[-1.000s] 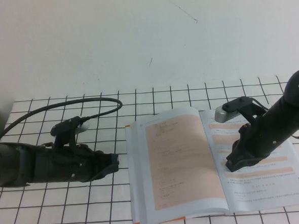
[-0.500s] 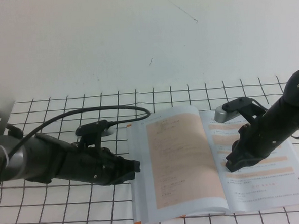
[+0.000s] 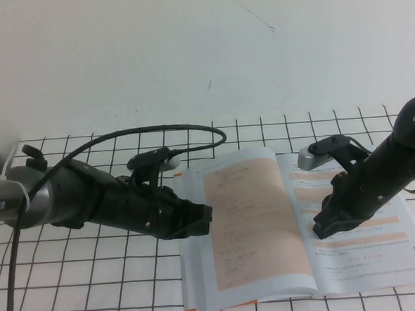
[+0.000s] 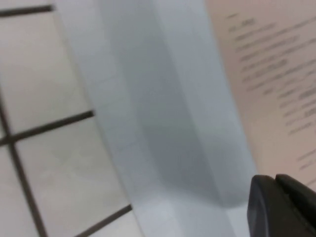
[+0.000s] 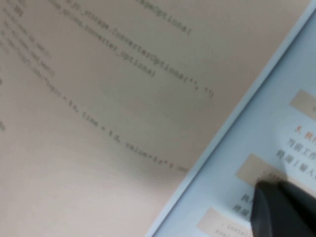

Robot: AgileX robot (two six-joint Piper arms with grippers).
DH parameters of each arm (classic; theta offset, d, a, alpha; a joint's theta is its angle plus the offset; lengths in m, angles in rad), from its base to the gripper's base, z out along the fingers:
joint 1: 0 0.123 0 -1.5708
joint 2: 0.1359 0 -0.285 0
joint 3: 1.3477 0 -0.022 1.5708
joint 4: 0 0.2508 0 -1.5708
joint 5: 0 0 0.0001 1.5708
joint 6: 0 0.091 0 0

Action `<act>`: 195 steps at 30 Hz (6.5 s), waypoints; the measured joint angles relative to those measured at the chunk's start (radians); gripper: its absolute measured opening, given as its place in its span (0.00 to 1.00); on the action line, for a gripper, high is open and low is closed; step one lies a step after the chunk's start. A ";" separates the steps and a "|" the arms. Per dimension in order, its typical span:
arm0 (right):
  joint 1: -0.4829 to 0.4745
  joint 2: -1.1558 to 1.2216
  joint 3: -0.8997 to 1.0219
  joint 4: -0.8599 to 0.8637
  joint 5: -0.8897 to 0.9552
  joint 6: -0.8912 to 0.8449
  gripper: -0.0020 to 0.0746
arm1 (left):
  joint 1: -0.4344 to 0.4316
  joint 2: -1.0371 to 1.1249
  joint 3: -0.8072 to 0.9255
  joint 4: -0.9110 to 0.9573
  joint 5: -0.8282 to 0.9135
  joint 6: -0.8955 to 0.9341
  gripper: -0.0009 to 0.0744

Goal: Close book
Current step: 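Close the open booklet and leave it lying on the table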

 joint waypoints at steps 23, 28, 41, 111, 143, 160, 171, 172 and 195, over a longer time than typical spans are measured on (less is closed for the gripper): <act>-0.003 0.001 0.000 0.000 0.004 0.000 0.02 | -0.023 0.019 -0.077 0.618 0.006 -0.589 0.01; -0.003 0.005 0.000 0.000 0.004 0.000 0.02 | -0.080 0.055 -0.126 0.602 0.004 -0.570 0.01; -0.006 0.017 -0.009 0.005 0.018 0.000 0.02 | -0.208 0.118 -0.362 0.601 0.086 -0.570 0.01; -0.119 -0.144 0.202 0.178 -0.151 -0.176 0.02 | -0.019 0.175 -0.355 0.598 0.228 -0.660 0.01; -0.177 -0.247 0.192 0.178 -0.161 -0.183 0.02 | -0.167 0.199 -0.632 0.315 0.342 -0.466 0.01; -0.346 -0.959 0.068 0.178 0.008 -0.192 0.02 | -0.200 -0.026 -1.097 0.694 0.651 -0.653 0.01; -0.346 -1.325 0.149 0.178 0.102 -0.220 0.02 | -0.200 -0.510 -0.974 0.830 0.671 -0.690 0.01; -0.346 -1.361 0.178 0.178 0.102 -0.220 0.02 | -0.200 -0.565 -0.926 0.842 0.658 -0.695 0.01; -0.346 -1.742 0.567 0.096 0.077 -0.220 0.02 | -0.200 -1.252 0.236 0.887 0.049 -0.735 0.01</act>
